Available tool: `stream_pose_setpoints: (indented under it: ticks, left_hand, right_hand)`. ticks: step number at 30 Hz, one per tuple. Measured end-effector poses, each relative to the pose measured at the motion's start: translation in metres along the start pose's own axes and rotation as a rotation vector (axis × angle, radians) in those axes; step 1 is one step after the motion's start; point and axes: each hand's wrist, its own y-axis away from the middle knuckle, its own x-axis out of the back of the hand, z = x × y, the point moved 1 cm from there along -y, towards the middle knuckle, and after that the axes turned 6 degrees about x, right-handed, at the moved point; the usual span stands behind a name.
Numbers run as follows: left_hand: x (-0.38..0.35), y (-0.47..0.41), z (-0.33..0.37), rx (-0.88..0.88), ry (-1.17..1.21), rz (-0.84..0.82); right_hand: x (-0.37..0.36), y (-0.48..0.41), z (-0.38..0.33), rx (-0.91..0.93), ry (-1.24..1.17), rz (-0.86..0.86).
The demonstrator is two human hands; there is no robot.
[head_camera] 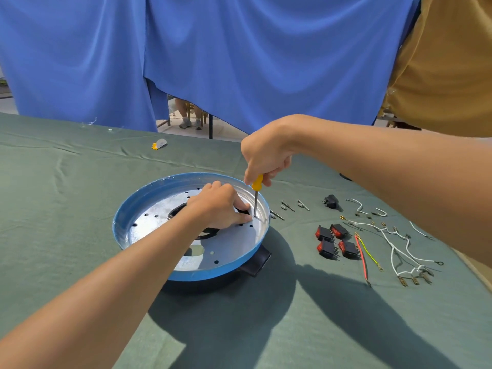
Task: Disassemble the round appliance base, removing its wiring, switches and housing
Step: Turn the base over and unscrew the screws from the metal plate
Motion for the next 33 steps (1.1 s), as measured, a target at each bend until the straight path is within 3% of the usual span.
stream_pose_setpoints:
  ticks: [6, 12, 20, 27, 30, 33]
  left_hand:
    - [0.000, -0.001, 0.000, 0.016, 0.015, 0.004]
    - [0.000, -0.001, 0.000, 0.002, 0.001, 0.002]
    - [0.000, -0.002, -0.001, -0.002, 0.001, 0.004]
    - [-0.001, -0.003, -0.001, 0.008, 0.002, 0.014]
    - [0.000, -0.004, -0.002, 0.004, 0.000, 0.014]
    - [0.000, -0.004, -0.002, 0.004, 0.004, 0.000]
  right_hand:
    - [0.003, 0.007, 0.001, 0.093, 0.194, 0.090]
    - [0.004, 0.010, 0.007, 0.149, 0.076, 0.134]
    - [-0.001, -0.002, 0.006, -0.022, -0.030, 0.008]
    - [0.004, 0.006, -0.008, 0.195, 0.338, 0.091]
    - [0.001, 0.007, -0.004, 0.230, 0.298, 0.134]
    - [-0.003, 0.006, 0.002, 0.152, 0.152, 0.136]
